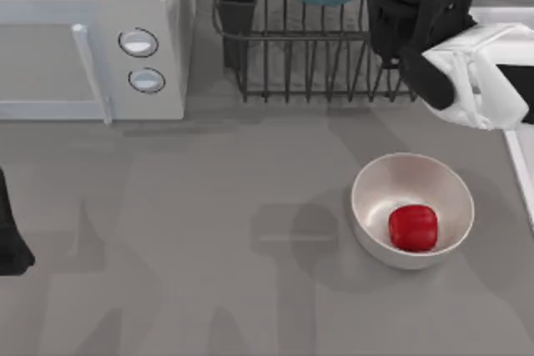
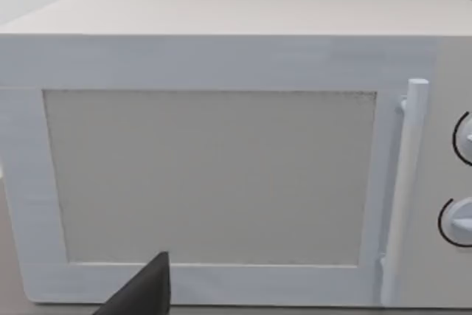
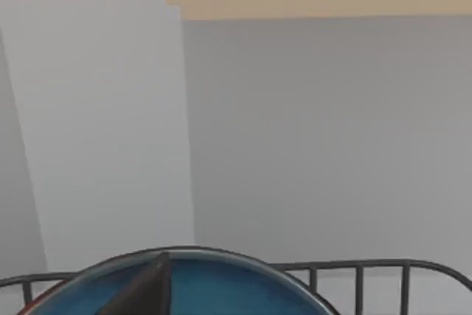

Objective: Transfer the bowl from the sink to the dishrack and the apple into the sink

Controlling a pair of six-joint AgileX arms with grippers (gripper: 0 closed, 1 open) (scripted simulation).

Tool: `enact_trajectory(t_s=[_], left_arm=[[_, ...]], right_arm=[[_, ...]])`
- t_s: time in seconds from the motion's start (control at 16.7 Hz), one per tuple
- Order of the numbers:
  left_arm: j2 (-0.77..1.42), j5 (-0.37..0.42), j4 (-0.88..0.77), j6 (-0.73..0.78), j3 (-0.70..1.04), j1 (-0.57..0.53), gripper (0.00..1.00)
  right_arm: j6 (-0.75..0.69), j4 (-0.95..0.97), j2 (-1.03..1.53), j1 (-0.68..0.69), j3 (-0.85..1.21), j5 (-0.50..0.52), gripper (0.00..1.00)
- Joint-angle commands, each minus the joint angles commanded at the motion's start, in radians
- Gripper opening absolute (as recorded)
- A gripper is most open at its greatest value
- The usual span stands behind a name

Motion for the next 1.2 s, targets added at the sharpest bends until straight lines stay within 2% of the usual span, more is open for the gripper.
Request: enact_trajectory(t_s=[0.42, 0.84, 1.2], left_arm=[[0.000, 0.000, 0.000, 0.000, 0.000, 0.000, 1.00], [0.000, 0.000, 0.000, 0.000, 0.000, 0.000, 1.00], [0.000, 0.000, 0.000, 0.000, 0.000, 0.000, 1.00]], right_arm=[[0.046, -0.250, -0.569, -0.203, -0.345, -0.132, 1.00], [0.039, -0.515, -1.294, -0.413, -0.838, -0.373, 1.00], [-0.011, -0.620, -1.766, -0.534, -1.166, -0.577, 1.00]])
